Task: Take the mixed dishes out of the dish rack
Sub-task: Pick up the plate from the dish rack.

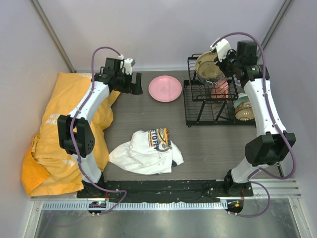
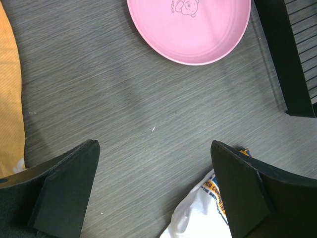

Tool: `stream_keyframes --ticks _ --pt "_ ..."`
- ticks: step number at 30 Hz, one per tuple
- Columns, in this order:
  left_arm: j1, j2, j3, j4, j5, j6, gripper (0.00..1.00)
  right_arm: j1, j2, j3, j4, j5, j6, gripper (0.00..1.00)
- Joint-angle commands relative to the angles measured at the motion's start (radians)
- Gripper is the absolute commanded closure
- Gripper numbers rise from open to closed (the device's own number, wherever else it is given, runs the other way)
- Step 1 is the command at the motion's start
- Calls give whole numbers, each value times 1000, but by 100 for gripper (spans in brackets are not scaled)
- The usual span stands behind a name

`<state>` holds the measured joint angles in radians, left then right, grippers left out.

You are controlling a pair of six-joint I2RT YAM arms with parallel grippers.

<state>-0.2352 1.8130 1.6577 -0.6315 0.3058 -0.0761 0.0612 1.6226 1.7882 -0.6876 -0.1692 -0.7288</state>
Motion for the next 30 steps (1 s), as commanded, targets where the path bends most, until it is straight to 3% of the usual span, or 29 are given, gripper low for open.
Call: stream_keyframes --ticks 1,30 --pt "5 -46 20 41 7 -19 0 2 -29 72 -10 -15 -7 78" --pt "5 -107 86 55 73 15 0 3 -110 215 -116 -94 -44 82"
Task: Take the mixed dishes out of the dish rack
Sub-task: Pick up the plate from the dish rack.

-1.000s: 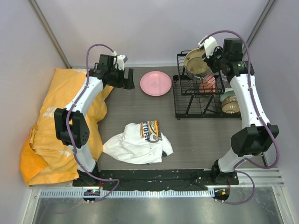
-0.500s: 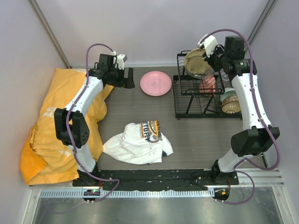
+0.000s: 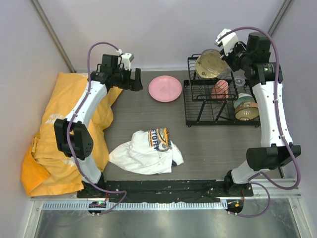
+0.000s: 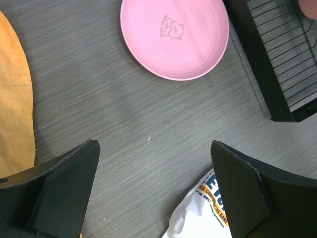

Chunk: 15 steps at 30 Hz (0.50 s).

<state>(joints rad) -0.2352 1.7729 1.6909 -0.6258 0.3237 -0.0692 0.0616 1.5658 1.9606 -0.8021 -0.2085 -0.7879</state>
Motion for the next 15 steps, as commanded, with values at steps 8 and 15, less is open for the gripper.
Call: stream_keyframes --ticks 8,15 --pt "0 -176 29 187 276 -76 0 7 -116 41 -19 -235 167 82" --pt "-65 -294 -52 385 456 -133 4 127 -144 -28 -20 -284 257 82"
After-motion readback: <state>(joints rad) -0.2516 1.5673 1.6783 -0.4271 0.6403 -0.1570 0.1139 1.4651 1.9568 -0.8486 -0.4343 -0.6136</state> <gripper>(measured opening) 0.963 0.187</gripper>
